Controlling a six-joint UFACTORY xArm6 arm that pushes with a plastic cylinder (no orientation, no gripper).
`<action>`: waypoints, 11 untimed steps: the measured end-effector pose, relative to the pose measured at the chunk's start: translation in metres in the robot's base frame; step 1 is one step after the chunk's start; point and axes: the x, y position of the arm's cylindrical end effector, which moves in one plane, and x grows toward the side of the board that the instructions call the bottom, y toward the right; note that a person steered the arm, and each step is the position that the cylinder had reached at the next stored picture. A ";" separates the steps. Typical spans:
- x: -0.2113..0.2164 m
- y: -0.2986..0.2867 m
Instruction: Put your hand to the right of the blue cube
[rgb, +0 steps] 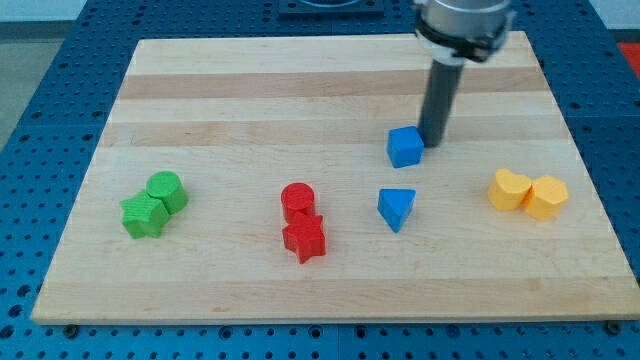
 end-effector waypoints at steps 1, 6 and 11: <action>-0.017 -0.027; -0.094 -0.012; 0.002 0.027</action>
